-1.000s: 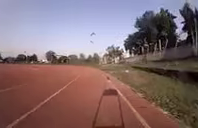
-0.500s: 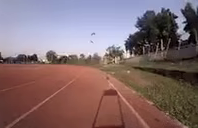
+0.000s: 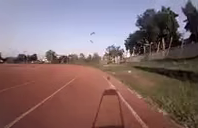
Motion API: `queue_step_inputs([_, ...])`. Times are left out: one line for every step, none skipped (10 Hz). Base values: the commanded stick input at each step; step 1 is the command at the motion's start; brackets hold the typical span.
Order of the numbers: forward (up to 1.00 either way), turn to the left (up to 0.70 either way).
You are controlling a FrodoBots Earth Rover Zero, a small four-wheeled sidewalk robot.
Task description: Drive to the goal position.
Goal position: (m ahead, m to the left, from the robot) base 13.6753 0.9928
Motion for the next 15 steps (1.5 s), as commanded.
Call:
queue_step_inputs([0.70, 0.01])
queue_step_inputs([0.70, 0.10])
queue_step_inputs([0.70, 0.14])
queue_step_inputs([0.70, 0.14])
queue_step_inputs([0.70, 0.14])
queue_step_inputs([0.70, 0.14])
queue_step_inputs([0.70, 0.14])
queue_step_inputs([0.70, 0.00])
queue_step_inputs([0.70, 0.00])
queue_step_inputs([0.70, 0.00])
queue_step_inputs([0.70, 0.00])
queue_step_inputs([0.70, 0.00])
queue_step_inputs([0.70, 0.00])
queue_step_inputs([0.70, 0.00])
queue_step_inputs([0.70, 0.00])
